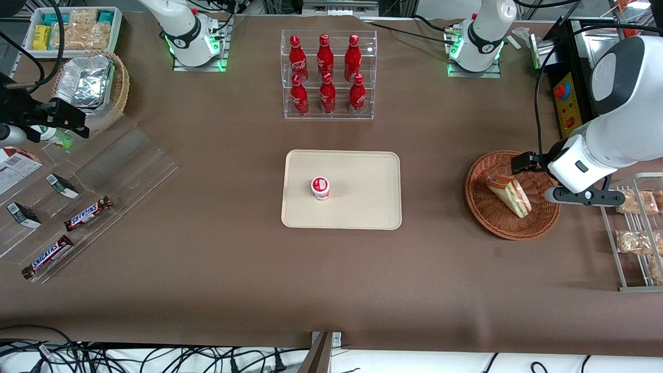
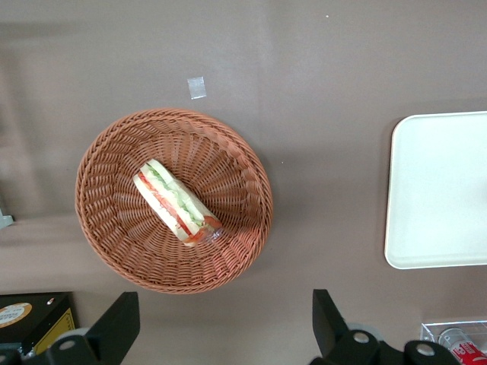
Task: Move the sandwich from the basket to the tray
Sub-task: 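Lower the open left gripper over the wrapped sandwich in the wicker basket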
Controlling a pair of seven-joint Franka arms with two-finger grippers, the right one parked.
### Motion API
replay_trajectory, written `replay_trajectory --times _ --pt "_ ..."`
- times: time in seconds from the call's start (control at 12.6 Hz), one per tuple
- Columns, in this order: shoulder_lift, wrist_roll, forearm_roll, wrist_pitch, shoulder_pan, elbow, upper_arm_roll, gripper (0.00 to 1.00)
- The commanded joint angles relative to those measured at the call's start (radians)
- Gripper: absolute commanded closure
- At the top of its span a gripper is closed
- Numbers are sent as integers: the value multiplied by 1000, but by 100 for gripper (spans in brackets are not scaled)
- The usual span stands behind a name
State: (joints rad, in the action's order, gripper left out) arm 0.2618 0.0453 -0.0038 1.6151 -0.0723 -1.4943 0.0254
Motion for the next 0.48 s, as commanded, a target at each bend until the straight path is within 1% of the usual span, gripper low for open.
replay_trajectory --times 0.0,0.24,0.32,0.4 --pt "16 -33 -24 -40 -6 49 -22 0" --pt "20 -13 -13 -44 5 45 -24 0" --pt "27 28 -10 -46 18 34 -24 0" --pt "34 106 -8 -47 29 29 -25 0"
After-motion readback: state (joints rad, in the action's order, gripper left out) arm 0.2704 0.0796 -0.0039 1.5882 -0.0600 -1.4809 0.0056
